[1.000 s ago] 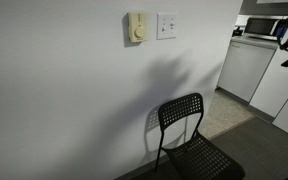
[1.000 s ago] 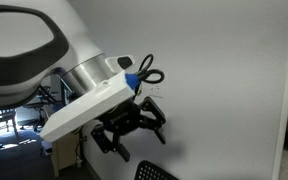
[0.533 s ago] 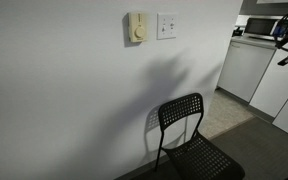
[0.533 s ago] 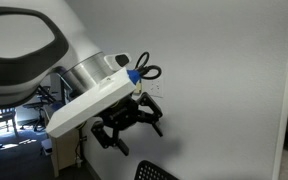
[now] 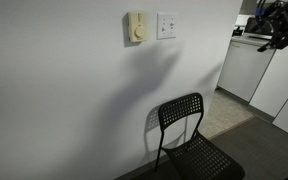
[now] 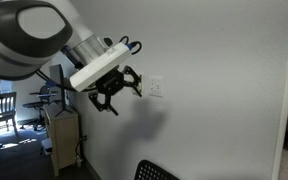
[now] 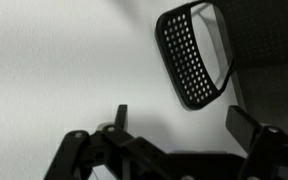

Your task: Turn the right light switch off

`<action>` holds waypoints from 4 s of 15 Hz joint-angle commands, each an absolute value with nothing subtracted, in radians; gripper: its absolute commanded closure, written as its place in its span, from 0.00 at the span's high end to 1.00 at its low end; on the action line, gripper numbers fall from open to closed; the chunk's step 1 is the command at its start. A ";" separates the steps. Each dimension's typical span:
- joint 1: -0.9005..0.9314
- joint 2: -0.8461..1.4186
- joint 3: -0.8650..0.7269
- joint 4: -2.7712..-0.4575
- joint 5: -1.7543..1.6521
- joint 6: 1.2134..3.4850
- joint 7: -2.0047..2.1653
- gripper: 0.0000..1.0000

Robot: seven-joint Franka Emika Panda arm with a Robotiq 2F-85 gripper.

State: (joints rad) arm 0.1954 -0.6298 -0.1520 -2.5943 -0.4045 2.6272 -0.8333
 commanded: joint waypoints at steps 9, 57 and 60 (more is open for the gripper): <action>0.367 -0.312 -0.125 -2.194 -0.148 2.452 -1.486 1.00; 0.093 0.293 0.109 -1.638 -0.152 2.536 -1.462 1.00; 0.079 0.286 0.120 -1.662 -0.110 2.529 -1.463 1.00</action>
State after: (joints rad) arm 0.1141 0.2545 0.0844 -1.6643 -0.1554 2.5685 -1.4326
